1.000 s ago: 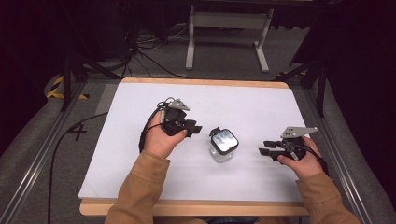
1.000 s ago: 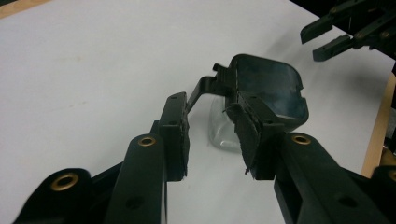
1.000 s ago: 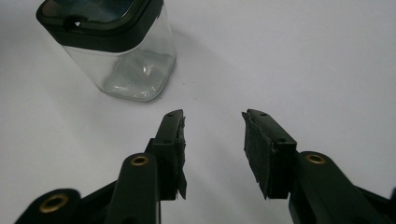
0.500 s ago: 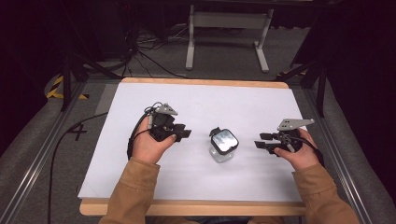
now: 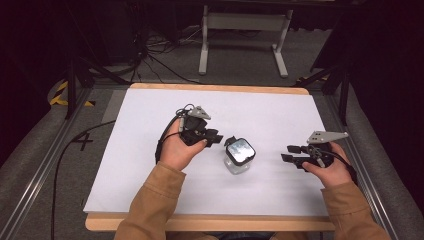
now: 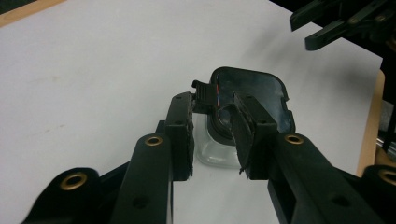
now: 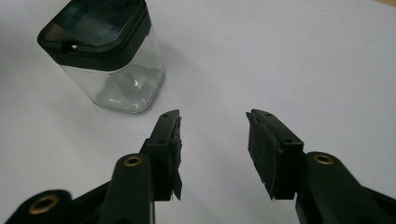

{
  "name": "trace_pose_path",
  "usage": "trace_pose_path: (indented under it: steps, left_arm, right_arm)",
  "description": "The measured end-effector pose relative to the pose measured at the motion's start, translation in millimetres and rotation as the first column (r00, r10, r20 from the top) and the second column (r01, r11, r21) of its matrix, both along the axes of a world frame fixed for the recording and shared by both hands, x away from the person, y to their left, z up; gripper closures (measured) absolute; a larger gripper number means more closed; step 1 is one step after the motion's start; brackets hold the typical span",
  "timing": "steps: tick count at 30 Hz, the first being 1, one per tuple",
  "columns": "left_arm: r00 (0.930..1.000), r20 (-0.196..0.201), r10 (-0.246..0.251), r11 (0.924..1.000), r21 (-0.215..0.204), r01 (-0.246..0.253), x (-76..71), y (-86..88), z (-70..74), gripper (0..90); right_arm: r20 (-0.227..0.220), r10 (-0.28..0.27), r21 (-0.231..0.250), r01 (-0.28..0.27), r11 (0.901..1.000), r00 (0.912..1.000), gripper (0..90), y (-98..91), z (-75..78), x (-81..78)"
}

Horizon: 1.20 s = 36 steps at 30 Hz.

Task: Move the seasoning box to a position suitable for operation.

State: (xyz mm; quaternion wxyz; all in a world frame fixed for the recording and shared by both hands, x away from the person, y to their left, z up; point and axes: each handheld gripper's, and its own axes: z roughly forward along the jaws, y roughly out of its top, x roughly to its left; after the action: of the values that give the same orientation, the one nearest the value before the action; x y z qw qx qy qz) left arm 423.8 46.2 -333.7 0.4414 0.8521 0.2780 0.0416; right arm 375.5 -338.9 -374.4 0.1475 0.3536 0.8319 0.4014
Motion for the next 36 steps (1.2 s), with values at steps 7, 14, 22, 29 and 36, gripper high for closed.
trace_pose_path:
  steps: [7,14,22,29,36]
  left_arm:
    - [0.9999,0.003,-0.011,0.9999,-0.005,0.011,13.0,-18.3,-6.2,76.6]
    - [0.9993,-0.037,-0.003,1.0,-0.005,0.003,31.4,-34.1,-18.6,89.2]
    - [0.9973,-0.073,0.004,0.9994,0.036,-0.001,39.2,-43.6,-27.6,89.4]
    - [0.9953,-0.094,-0.025,0.9994,0.02,0.027,38.5,-45.0,-26.2,89.6]
    - [0.9969,-0.077,-0.016,0.9984,0.052,0.02,35.4,-47.0,-24.3,89.8]
  right_arm:
    - [0.012,-0.047,0.005,0.047,0.9989,0.9988,56.7,-14.5,0.5,-16.6]
    - [-0.009,-0.08,-0.01,0.08,0.9967,0.9967,58.5,-25.1,-9.0,-27.4]
    - [-0.014,-0.102,-0.017,0.102,0.9947,0.9947,58.5,-31.6,-11.8,-35.3]
    - [-0.018,-0.102,-0.019,0.102,0.9946,0.9946,58.4,-31.1,-14.2,-36.2]
    - [-0.024,-0.095,-0.024,0.094,0.9953,0.9952,58.3,-28.2,-14.6,-36.2]
